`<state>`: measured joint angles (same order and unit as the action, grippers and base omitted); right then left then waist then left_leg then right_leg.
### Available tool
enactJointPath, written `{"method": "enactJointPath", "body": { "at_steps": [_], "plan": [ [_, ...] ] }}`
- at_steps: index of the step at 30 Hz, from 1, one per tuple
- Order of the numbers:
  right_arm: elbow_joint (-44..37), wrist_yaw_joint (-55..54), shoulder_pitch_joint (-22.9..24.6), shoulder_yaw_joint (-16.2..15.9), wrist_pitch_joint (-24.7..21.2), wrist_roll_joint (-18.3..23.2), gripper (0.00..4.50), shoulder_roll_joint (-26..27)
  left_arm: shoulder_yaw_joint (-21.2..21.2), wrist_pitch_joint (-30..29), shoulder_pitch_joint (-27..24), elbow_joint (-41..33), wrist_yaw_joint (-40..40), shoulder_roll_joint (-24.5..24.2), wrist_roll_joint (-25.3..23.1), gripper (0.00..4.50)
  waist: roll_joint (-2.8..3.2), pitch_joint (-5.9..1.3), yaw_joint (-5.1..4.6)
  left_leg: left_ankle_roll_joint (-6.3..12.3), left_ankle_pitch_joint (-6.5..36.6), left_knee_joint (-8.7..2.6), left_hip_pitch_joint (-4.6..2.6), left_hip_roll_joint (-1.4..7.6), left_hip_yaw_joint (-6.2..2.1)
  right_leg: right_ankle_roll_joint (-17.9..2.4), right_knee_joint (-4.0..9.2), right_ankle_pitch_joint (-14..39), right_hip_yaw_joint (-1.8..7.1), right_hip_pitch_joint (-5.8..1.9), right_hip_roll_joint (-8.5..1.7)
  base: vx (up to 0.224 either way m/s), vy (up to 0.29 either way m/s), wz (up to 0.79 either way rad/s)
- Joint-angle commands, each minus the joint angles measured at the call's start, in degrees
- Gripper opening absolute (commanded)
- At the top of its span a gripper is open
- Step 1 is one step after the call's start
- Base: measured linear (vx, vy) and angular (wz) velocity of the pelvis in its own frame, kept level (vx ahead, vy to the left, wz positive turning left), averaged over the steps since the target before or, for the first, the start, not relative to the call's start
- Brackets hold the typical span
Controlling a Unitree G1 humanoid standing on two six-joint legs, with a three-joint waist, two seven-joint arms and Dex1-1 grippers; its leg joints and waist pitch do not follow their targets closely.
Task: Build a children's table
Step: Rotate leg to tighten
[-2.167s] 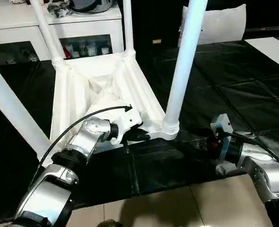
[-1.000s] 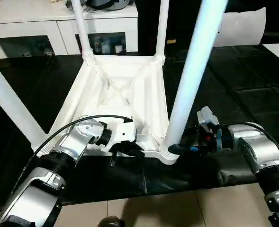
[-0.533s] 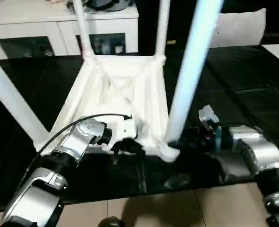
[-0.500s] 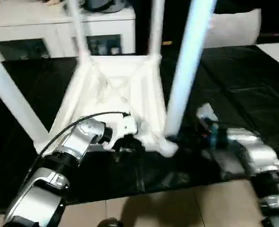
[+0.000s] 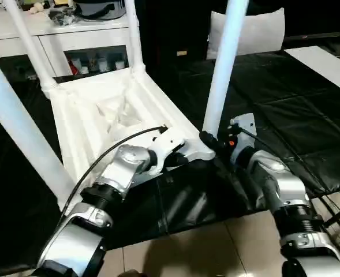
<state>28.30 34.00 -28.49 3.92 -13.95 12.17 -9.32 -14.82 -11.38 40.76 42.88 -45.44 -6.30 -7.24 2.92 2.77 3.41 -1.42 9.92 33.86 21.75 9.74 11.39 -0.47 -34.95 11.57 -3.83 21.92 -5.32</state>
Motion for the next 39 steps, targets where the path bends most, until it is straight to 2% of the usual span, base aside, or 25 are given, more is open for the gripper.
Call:
{"method": "enactJointPath", "body": {
  "at_steps": [1, 3, 4, 5, 6, 8, 9, 12, 14, 17, 18, 21, 22, 25, 28, 31, 33, 34, 38, 39],
  "plan": [
    [-1.75, 5.94, 2.12, -1.67, 1.67, 1.89, 3.06, -0.84, -1.34, 3.92, 0.42, 0.81, -1.02, -0.16, -0.58, 0.00, -0.55, -3.53, 0.33, 1.43, 16.43, -4.45, -0.88, 3.37, -2.07, -11.68, 5.26, 12.25, 2.66, -1.84, -4.06, 0.000, 0.000, 0.00],
    [-3.00, 8.59, 3.25, -1.74, 2.72, 2.13, 3.27, -2.67, -1.79, 5.47, 0.05, 0.63, -2.59, -1.21, -0.59, 0.00, -0.57, -3.66, 0.63, 2.65, 14.43, -4.16, -1.00, 3.49, -1.87, -12.51, 5.01, 9.16, 2.69, -1.80, -4.03, 0.000, 0.000, 0.00],
    [-3.87, 10.96, 4.17, -1.66, 3.64, 2.29, 3.36, -4.57, -2.29, 6.73, -0.46, 0.29, -4.38, -2.15, -0.43, 0.00, -0.60, -4.00, 0.99, 4.22, 10.62, -3.81, -0.56, 3.40, -1.84, -13.31, 4.35, 4.49, 2.55, -2.24, -4.02, 0.000, 0.000, 0.00],
    [-4.10, 11.58, 4.38, -1.59, 3.79, 2.39, 3.36, -5.09, -2.41, 6.92, -0.60, 0.19, -4.82, -2.39, -0.39, 0.00, -0.56, -4.10, 1.25, 4.81, 9.42, -3.65, -0.57, 3.45, -1.83, -13.50, 4.19, 2.96, 2.50, -2.29, -4.03, 0.000, 0.000, 0.00],
    [-4.40, 12.42, 4.66, -1.46, 3.90, 2.55, 3.57, -5.77, -2.56, 7.07, -0.79, 0.05, -5.39, -2.70, -0.35, 0.00, -0.59, -4.11, 1.51, 5.86, 7.60, -3.50, -0.28, 3.44, -1.80, -13.99, 3.78, 0.39, 2.42, -2.42, -3.98, 0.000, 0.000, 0.00],
    [-5.85, 16.52, 5.63, -1.42, 3.81, 3.38, 3.71, -8.68, -3.32, 9.22, -1.51, -0.43, -7.86, -3.91, -0.31, 0.00, -0.58, -4.07, 1.75, 6.58, 7.69, -3.42, -0.37, 3.44, -1.68, -14.57, 3.79, 0.46, 2.25, -2.27, -3.91, 0.000, 0.000, 0.00],
    [-6.24, 17.85, 5.86, -1.53, 3.70, 3.59, 3.71, -9.55, -3.50, 9.54, -1.63, -0.49, -8.50, -4.19, -0.30, 0.00, -0.74, -3.98, 1.88, 6.71, 8.43, -3.37, -0.27, 3.44, -1.65, -14.34, 4.02, 1.97, 2.22, -2.48, -3.95, 0.000, 0.000, 0.00],
    [-8.05, 25.17, 6.80, -2.69, 2.79, 4.52, 4.03, -14.42, -4.98, 13.89, -2.49, -0.52, -14.08, -6.12, -0.06, 0.00, -0.59, -3.73, 2.00, 5.70, 11.47, -3.67, -0.55, 3.69, -1.71, -13.58, 4.59, 7.79, 2.14, -2.25, -3.85, 0.000, 0.000, 0.00],
    [-8.53, 30.29, 6.73, -3.74, 2.61, 4.74, 4.03, -17.54, -6.48, 16.69, -3.10, -0.95, -19.25, -7.74, 0.26, 0.00, -0.57, -3.58, 2.19, 5.04, 12.68, -3.85, -0.69, 3.93, -1.72, -12.97, 4.76, 10.24, 2.27, -2.07, -3.88, 0.000, 0.000, 0.00],
    [-7.74, 34.99, 5.85, -5.06, 2.66, 4.28, 4.03, -19.88, -7.64, 18.00, -3.02, -1.13, -23.45, -8.82, 0.66, 0.00, -0.69, -3.46, 2.50, 4.04, 14.11, -4.04, -0.91, 4.05, -1.67, -13.16, 4.82, 12.55, 2.37, -1.81, -4.03, 0.000, 0.000, 0.00],
    [-7.43, 36.03, 5.61, -5.50, 3.21, 3.95, 4.03, -20.38, -7.97, 18.45, -2.90, -1.10, -24.40, -9.13, 0.65, 0.00, -0.84, -3.47, 2.57, 3.95, 14.13, -4.03, -0.95, 4.08, -1.62, -13.20, 4.84, 12.62, 2.43, -1.75, -4.08, 0.000, 0.000, 0.00],
    [-6.81, 38.38, 4.95, -6.49, 3.62, 3.78, 4.03, -21.32, -8.69, 19.67, -2.63, -0.95, -26.56, -9.81, 0.56, 0.00, -0.73, -3.62, 3.05, 3.83, 13.15, -3.94, -1.00, 4.10, -1.65, -13.57, 4.58, 11.04, 2.46, -1.71, -4.13, 0.000, 0.000, 0.00],
    [-5.97, 41.52, 3.84, -7.69, 3.32, 4.44, 3.87, -21.84, -9.90, 21.03, -2.25, -0.75, -30.27, -10.88, 0.36, 0.00, -0.77, -3.73, 3.31, 4.10, 12.03, -3.83, -0.98, 4.10, -1.64, -14.10, 4.33, 9.12, 2.45, -1.76, -4.15, 0.000, 0.000, 0.00],
    [-5.80, 43.85, 3.19, -8.58, 2.79, 4.90, 3.77, -21.93, -10.82, 22.00, -1.88, -0.65, -32.36, -11.66, -0.20, 0.00, -0.74, -3.76, 3.57, 4.72, 11.04, -3.72, -0.92, 4.13, -1.57, -14.70, 4.01, 6.98, 2.44, -1.80, -4.13, 0.000, 0.000, 0.00],
    [-5.56, 46.33, 2.76, -9.65, 2.27, 4.92, 3.40, -22.01, -11.00, 22.99, -1.33, 0.00, -33.72, -12.04, -0.46, 0.00, -0.77, -3.79, 3.99, 4.76, 10.81, -3.72, -0.93, 4.20, -1.59, -14.69, 3.97, 7.23, 2.45, -1.83, -4.25, 0.000, 0.000, 0.00],
    [-5.42, 48.04, 2.64, -10.23, 0.99, 5.51, 3.22, -21.87, -11.06, 23.34, -0.93, 0.24, -33.97, -12.09, -0.64, 0.00, -0.80, -3.82, 4.39, 4.54, 10.90, -3.75, -0.98, 4.25, -1.64, -14.69, 3.96, 7.64, 2.44, -1.87, -4.30, 0.000, 0.000, 0.00],
    [-5.18, 49.22, 2.55, -10.76, 0.35, 5.88, 3.05, -21.83, -11.12, 23.67, -0.70, 0.54, -34.24, -12.10, -0.55, 0.00, -0.82, -3.81, 4.38, 4.41, 11.21, -3.75, -0.97, 4.20, -1.63, -14.65, 3.99, 7.85, 2.43, -1.86, -4.28, 0.000, 0.000, 0.00],
    [-5.21, 49.74, 2.58, -11.00, -0.14, 6.08, 2.95, -21.85, -11.14, 23.74, -0.62, 0.68, -34.33, -12.07, -0.49, 0.00, -0.63, -3.79, 4.42, 4.16, 11.51, -3.78, -0.96, 4.21, -1.69, -14.60, 4.00, 8.28, 2.44, -1.89, -4.30, 0.000, 0.000, 0.00],
    [-5.67, 50.63, 2.88, -11.23, -1.12, 6.63, 2.70, -21.94, -11.25, 24.36, -0.49, 1.40, -34.30, -12.06, -0.78, 0.00, -0.78, -3.87, 4.45, 3.77, 11.22, -3.76, -0.99, 4.18, -1.67, -14.56, 3.99, 7.95, 2.44, -1.91, -4.29, 0.000, 0.000, 0.00],
    [-5.79, 50.77, 3.01, -11.20, -1.32, 6.70, 2.60, -21.87, -11.26, 24.46, -0.51, 1.47, -34.31, -12.11, -0.80, 0.00, -0.63, -3.91, 4.47, 3.79, 11.08, -3.75, -0.98, 4.22, -1.69, -14.66, 3.94, 7.45, 2.44, -1.94, -4.34, 0.000, 0.000, 0.00]
  ]
}}
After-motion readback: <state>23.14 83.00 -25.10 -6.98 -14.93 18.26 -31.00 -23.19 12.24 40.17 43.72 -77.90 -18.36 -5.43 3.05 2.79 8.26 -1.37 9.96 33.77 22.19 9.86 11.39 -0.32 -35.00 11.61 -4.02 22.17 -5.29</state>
